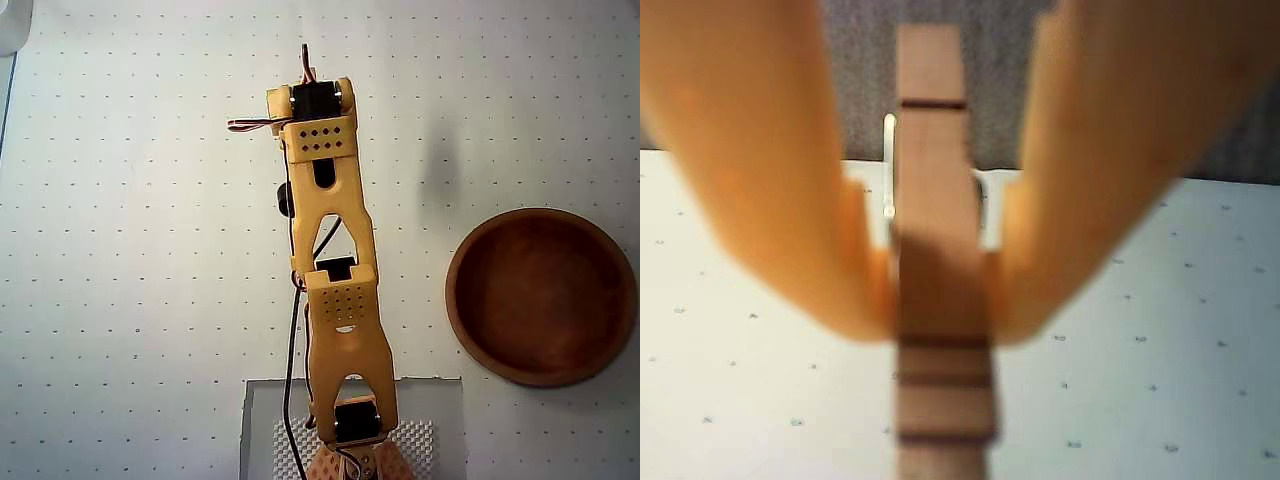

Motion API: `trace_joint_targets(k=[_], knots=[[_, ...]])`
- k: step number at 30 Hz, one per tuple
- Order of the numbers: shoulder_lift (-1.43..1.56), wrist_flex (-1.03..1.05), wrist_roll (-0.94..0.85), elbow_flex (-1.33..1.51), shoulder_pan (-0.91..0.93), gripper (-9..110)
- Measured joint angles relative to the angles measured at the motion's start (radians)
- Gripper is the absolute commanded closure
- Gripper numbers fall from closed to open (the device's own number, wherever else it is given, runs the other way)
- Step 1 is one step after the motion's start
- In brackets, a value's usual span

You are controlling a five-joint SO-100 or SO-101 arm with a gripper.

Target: Grasp a clothespin and put it in the bowl.

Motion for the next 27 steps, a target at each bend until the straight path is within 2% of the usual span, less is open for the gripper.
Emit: trace_joint_targets(k=[12,17,27], knots=[[0.318,0.0,0.006,0.324,0.06,105],[0.439,0.0,0.06,0.453,0.075,105],[0.634,0.0,0.086,0.752,0.236,105]])
